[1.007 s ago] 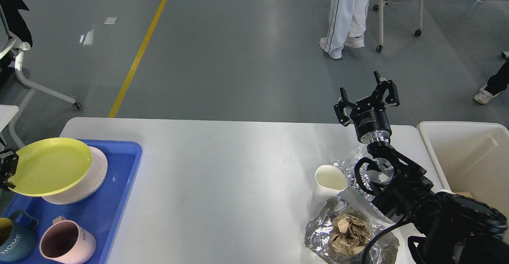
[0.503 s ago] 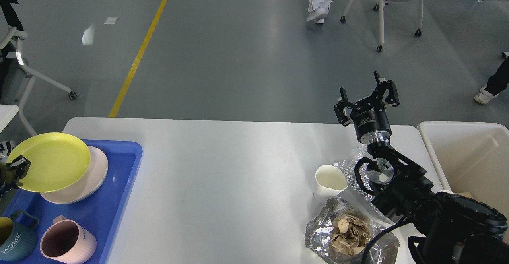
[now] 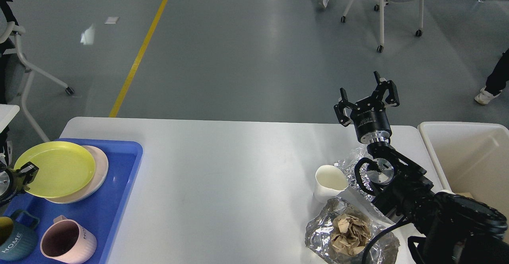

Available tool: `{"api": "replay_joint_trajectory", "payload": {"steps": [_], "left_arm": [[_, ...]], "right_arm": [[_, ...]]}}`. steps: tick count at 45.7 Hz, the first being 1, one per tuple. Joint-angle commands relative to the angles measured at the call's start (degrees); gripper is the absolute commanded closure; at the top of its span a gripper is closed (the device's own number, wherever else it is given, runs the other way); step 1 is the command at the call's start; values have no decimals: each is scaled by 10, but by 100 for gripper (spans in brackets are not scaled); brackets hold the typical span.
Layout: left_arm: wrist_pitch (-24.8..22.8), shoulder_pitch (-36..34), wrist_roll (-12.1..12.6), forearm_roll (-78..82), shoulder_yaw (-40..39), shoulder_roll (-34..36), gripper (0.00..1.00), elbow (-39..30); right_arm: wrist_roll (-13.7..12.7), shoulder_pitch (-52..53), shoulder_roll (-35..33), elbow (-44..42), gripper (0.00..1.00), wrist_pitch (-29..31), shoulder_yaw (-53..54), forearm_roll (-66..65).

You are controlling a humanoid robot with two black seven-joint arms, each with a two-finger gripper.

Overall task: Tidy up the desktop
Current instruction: 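Release the yellow plate and adjust it on the pink plate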

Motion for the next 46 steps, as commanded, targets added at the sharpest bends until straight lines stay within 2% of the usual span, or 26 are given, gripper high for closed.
{"api": "replay_joint_trajectory", "payload": {"steps": [1, 6, 22, 25, 31, 32, 38, 46], "left_arm": [[0, 0, 0, 0, -10, -1, 92, 0], [1, 0, 0, 1, -12, -3, 87, 0], [6, 16, 0, 0, -14, -22, 55, 0], [6, 18, 2, 0, -20, -22, 44, -1], [-1, 22, 4, -1, -33, -15, 11, -4], [-1, 22, 4, -1, -36, -13, 8, -6], [-3, 15, 9, 0, -79, 9, 5, -8], [-4, 24, 3, -1, -198, 16, 4, -8]], "right_arm": [[0, 0, 0, 0, 0, 1, 0, 0], [0, 1, -1, 0, 0, 0, 0, 0], [0, 1, 0, 0, 0, 1, 1, 0], [0, 1, 0, 0, 0, 0, 1, 0], [0, 0, 0, 0, 0, 1, 0, 0], [0, 1, 0, 0, 0, 1, 0, 0], [0, 0, 0, 0, 0, 0, 0, 0], [0, 0, 0, 0, 0, 0, 0, 0]]}}
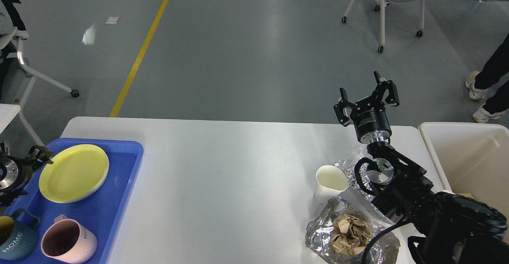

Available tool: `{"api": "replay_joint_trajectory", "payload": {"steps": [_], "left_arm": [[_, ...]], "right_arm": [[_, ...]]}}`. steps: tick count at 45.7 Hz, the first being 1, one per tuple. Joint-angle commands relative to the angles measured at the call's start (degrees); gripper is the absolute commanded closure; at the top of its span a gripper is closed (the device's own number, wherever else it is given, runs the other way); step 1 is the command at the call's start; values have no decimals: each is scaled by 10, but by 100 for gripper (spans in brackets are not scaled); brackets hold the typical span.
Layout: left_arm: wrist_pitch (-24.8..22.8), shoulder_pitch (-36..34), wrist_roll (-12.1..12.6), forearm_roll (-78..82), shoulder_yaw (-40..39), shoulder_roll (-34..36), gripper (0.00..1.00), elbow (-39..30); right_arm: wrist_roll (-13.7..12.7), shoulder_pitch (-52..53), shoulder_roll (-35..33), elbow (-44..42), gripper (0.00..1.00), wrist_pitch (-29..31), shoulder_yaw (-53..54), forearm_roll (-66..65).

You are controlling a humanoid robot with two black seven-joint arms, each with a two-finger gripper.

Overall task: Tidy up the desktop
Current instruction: 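Release the yellow plate and adjust it on the pink plate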

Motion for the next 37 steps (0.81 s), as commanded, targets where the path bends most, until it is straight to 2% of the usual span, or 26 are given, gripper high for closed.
{"api": "replay_joint_trajectory", "payload": {"steps": [1, 10, 17, 27, 33, 37], "left_arm": [[0, 10, -4, 0, -73, 2, 4, 0], [0, 34, -15, 0, -148, 25, 4, 0], [0, 83, -17, 1, -196, 28, 4, 0], [-16, 150, -12, 0, -304, 10, 4, 0], [-20, 156, -10, -4, -339, -15, 4, 6], [-20, 160, -11, -29, -404, -26, 4, 7]], "right_arm": [[0, 0, 0, 0, 0, -1, 0, 0], [0, 0, 0, 0, 0, -1, 0, 0], [0, 0, 0, 0, 0, -1, 0, 0], [0, 0, 0, -1, 0, -1, -1, 0], [0, -1, 0, 0, 0, -1, -1, 0], [0, -1, 0, -1, 0, -1, -2, 0]]}}
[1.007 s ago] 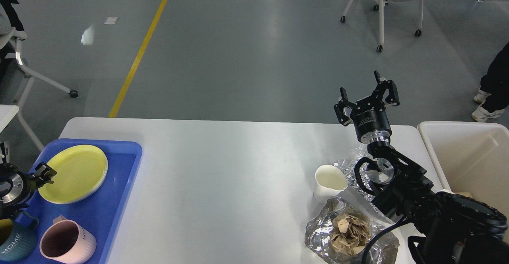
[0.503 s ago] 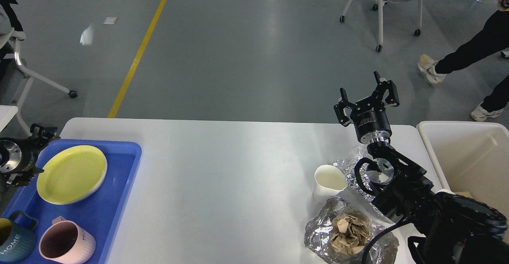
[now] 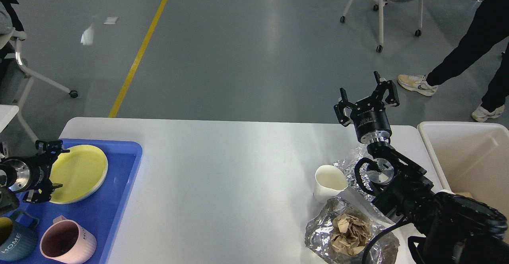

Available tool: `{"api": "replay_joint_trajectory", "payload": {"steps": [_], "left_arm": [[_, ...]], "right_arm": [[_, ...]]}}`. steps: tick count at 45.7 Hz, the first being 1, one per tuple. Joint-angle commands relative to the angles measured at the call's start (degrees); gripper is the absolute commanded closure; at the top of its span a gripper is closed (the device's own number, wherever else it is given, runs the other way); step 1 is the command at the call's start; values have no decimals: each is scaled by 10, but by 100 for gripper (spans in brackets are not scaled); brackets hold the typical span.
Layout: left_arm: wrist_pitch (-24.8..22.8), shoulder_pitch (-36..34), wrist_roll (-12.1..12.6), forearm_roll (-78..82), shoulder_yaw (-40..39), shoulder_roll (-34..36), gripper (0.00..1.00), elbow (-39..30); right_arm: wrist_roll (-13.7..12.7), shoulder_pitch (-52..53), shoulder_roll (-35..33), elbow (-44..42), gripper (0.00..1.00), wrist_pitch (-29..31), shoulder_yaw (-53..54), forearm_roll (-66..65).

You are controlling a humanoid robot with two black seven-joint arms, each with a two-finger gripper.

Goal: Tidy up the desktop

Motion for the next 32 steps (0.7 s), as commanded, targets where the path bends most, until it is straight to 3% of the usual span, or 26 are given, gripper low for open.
{"api": "replay_joint_trajectory", "payload": {"steps": [1, 19, 32], "left_arm": [[-1, 7, -2, -34, -81, -13, 4, 2], [2, 87, -10, -95, -394, -91, 4, 56], [-1, 88, -15, -84, -428, -91, 4, 60]], "right_arm": [[0, 0, -1, -1, 0, 0, -1, 0], [0, 0, 0, -1, 0, -1, -1, 0], [0, 1, -1, -1, 0, -1, -1, 0]]}}
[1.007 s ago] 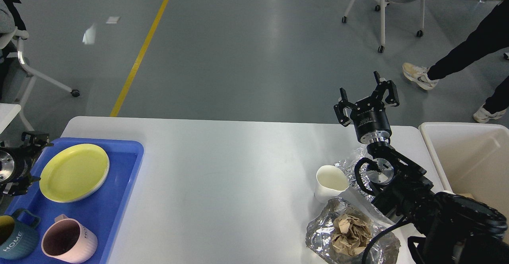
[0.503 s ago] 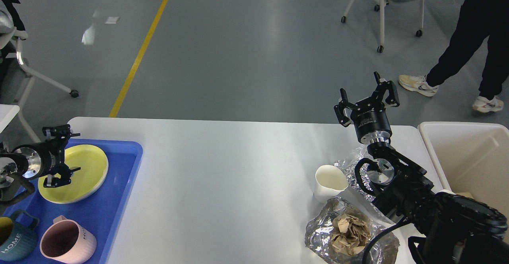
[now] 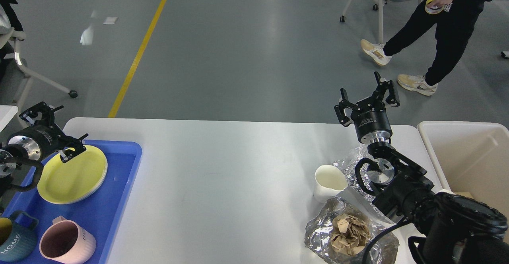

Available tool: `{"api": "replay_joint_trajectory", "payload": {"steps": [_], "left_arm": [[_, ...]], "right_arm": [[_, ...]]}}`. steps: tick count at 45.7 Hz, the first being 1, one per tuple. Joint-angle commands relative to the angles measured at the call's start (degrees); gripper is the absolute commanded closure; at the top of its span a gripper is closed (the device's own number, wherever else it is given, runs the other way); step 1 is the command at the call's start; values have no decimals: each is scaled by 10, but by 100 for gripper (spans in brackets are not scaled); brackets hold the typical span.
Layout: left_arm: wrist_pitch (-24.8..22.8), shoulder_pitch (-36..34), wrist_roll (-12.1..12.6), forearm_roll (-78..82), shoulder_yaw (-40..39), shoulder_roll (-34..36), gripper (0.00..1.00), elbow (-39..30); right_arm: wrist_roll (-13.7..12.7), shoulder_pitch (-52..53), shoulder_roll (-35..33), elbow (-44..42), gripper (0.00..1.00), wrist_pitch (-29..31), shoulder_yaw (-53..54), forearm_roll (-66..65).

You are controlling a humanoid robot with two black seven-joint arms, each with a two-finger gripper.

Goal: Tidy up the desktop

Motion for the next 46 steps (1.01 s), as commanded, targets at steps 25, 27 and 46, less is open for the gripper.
{"api": "replay_joint_trajectory", "payload": {"steps": [25, 27, 46], "left_arm": [[-4, -4, -259, 5, -15, -115, 4, -3], [-5, -5, -274, 8, -15, -121, 4, -3], [-17, -1, -311, 6, -24, -173, 3, 14]], "right_arm": [[0, 0, 0, 0, 0, 0, 0, 0], [0, 0, 0, 0, 0, 0, 0, 0], [0, 0, 0, 0, 0, 0, 0, 0]]}}
